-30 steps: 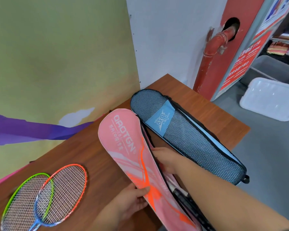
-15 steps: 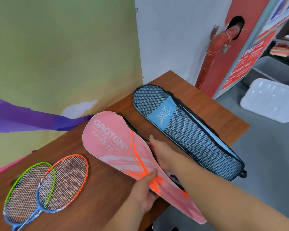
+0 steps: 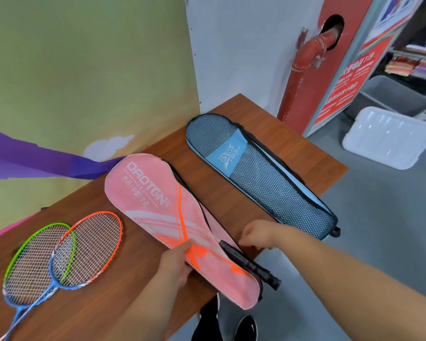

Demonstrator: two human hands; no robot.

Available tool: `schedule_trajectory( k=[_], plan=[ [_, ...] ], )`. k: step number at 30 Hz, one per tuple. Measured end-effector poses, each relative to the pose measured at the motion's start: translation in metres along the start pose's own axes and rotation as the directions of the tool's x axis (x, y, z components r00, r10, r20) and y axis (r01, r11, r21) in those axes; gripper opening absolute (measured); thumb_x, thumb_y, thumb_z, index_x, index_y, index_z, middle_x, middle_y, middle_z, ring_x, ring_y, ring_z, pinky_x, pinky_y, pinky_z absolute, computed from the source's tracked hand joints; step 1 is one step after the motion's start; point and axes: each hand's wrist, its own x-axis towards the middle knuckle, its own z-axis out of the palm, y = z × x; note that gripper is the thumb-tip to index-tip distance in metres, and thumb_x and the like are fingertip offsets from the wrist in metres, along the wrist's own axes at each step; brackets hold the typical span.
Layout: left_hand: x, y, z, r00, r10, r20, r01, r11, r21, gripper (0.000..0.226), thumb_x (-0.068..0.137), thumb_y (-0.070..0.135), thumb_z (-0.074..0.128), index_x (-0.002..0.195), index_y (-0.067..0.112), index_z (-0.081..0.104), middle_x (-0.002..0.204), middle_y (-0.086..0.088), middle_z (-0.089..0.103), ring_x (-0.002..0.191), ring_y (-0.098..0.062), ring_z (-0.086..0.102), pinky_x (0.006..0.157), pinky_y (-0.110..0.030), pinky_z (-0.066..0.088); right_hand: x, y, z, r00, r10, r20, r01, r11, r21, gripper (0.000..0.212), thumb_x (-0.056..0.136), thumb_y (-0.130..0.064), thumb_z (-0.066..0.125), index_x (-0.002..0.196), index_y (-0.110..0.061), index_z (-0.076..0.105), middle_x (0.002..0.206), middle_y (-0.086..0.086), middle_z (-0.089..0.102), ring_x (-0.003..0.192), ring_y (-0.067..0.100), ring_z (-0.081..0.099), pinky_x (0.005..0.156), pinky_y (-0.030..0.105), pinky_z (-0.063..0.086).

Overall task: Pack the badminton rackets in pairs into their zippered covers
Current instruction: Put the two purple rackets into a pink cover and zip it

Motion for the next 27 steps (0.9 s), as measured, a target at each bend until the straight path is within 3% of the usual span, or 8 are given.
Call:
schedule_trajectory(
  k=[4,6,8,10,12,17,21,27],
  plan=[
    [0.000,0.004,-0.025,0.943,0.262,-0.207,-0.100,0.812,0.575,0.035,0.075,0.013,0.079,0.103,-0.002,0.065,0.111,-0.027,0.072,0.101,-0.042,0.071,0.088,-0.052,0.061,-0.013,0.019,0.018,0.998,0.048,0.049,-0.040,0.986,-0.165,0.079,0.094,-0.076,0.053,0.132,-0.009,0.068,0.125,0.007,0.071,0.092,0.022,0.072,0.050,0.026,0.041],
    [-0.010,0.003,-0.023,0.787,0.595,-0.164,-0.135,0.425,0.895,0.048,0.071,0.011,0.075,0.113,-0.002,0.056,0.118,-0.027,0.061,0.109,-0.046,0.060,0.094,-0.051,0.054,-0.015,0.023,0.025,0.997,0.057,0.056,-0.047,0.987,-0.156,0.095,0.087,-0.088,0.048,0.136,-0.009,0.065,0.133,0.008,0.068,0.087,0.022,0.076,0.044,0.021,0.045],
    [-0.023,0.006,-0.009,0.537,0.809,0.240,-0.329,-0.061,0.942,0.060,0.069,0.010,0.070,0.126,-0.001,0.052,0.122,-0.021,0.054,0.110,-0.043,0.053,0.095,-0.050,0.047,-0.024,0.023,0.031,0.993,0.089,0.079,-0.079,0.989,-0.125,0.097,0.086,-0.087,0.052,0.143,-0.010,0.057,0.141,0.007,0.063,0.082,0.021,0.075,0.040,0.018,0.044],
    [-0.024,0.009,0.012,0.380,0.622,0.685,-0.519,-0.469,0.714,0.066,0.072,0.011,0.062,0.137,0.005,0.052,0.139,-0.014,0.053,0.124,-0.038,0.050,0.110,-0.048,0.042,-0.031,0.025,0.036,0.989,0.100,0.111,-0.087,0.989,-0.117,0.101,0.075,-0.088,0.063,0.143,-0.013,0.055,0.140,0.006,0.065,0.090,0.023,0.078,0.052,0.025,0.047],
    [-0.023,0.016,0.033,0.404,0.298,0.865,-0.559,-0.668,0.491,0.075,0.073,0.011,0.052,0.149,0.015,0.048,0.156,-0.007,0.047,0.146,-0.036,0.039,0.125,-0.047,0.026,-0.033,0.030,0.045,0.987,0.105,0.118,-0.092,0.990,-0.111,0.105,0.064,-0.083,0.074,0.142,-0.015,0.057,0.133,0.008,0.069,0.103,0.029,0.077,0.062,0.037,0.059],
    [-0.033,0.030,0.058,0.707,0.103,0.700,-0.192,-0.924,0.330,0.061,0.092,0.019,0.052,0.151,0.012,0.039,0.153,-0.010,0.045,0.155,-0.034,0.022,0.128,-0.054,0.008,-0.037,0.042,0.059,0.993,0.089,0.079,-0.092,0.995,0.035,0.087,0.066,-0.070,0.082,0.134,-0.018,0.065,0.130,0.008,0.065,0.109,0.035,0.072,0.078,0.050,0.068],
    [-0.040,0.037,0.058,0.649,0.173,0.741,-0.119,-0.939,0.323,0.042,0.090,0.013,0.052,0.132,0.018,0.054,0.132,-0.007,0.054,0.130,-0.033,0.047,0.116,-0.049,0.031,-0.038,0.048,0.070,0.992,0.118,0.042,-0.123,0.978,0.166,0.094,0.052,-0.079,0.088,0.124,-0.021,0.072,0.124,0.003,0.068,0.108,0.027,0.071,0.081,0.047,0.069],
    [-0.046,0.046,0.046,0.654,-0.050,0.755,-0.186,-0.978,0.096,0.035,0.086,0.028,0.059,0.118,0.021,0.070,0.121,-0.006,0.057,0.118,-0.030,0.049,0.107,-0.043,0.037,-0.048,0.048,0.076,0.981,0.152,-0.124,-0.111,0.950,0.291,0.062,0.086,-0.043,0.085,0.134,-0.009,0.065,0.116,0.008,0.066,0.107,0.029,0.072,0.079,0.044,0.069]
  ],
)
